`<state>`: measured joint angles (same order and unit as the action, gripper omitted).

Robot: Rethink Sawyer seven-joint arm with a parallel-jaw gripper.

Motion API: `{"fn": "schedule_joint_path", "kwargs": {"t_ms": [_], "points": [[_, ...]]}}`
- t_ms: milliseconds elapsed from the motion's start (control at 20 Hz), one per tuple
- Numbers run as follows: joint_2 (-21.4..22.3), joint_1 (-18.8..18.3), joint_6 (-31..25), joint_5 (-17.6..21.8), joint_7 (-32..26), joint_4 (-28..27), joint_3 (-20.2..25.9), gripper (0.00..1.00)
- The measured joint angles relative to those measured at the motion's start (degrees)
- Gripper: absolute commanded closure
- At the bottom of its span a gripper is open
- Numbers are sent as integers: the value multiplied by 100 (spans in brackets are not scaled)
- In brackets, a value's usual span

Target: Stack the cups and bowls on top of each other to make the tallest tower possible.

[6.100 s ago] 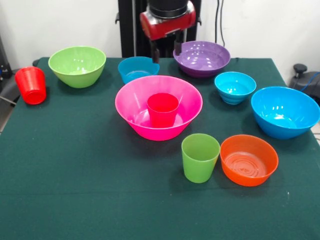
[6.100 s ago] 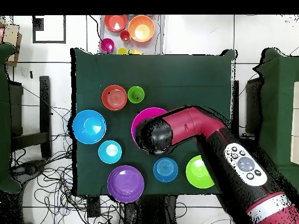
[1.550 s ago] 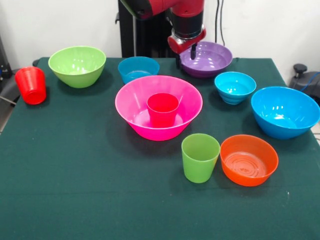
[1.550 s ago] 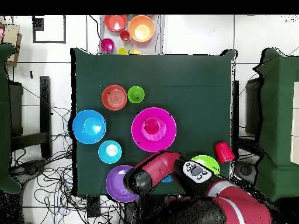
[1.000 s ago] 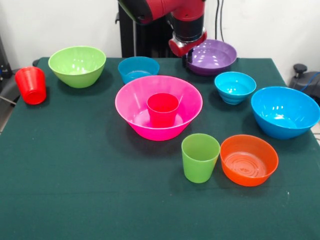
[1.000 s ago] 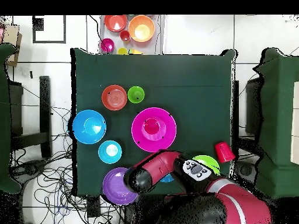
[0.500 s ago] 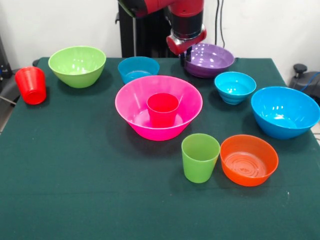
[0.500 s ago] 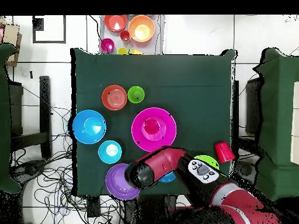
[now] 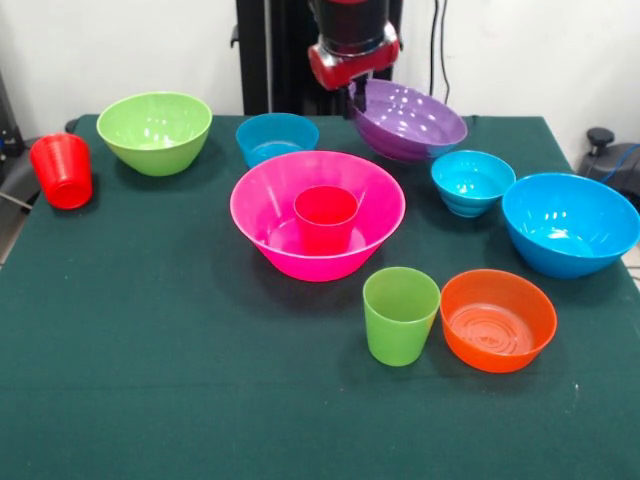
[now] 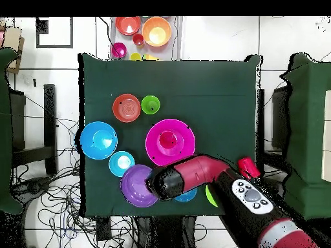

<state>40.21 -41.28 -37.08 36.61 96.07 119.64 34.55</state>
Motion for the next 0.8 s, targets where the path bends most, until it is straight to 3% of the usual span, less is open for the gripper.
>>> {"fn": "schedule_joint_path", "kwargs": {"t_ms": [800], "points": [[126, -1041, -1214, -612, -47, -23, 1345, 100]]}}
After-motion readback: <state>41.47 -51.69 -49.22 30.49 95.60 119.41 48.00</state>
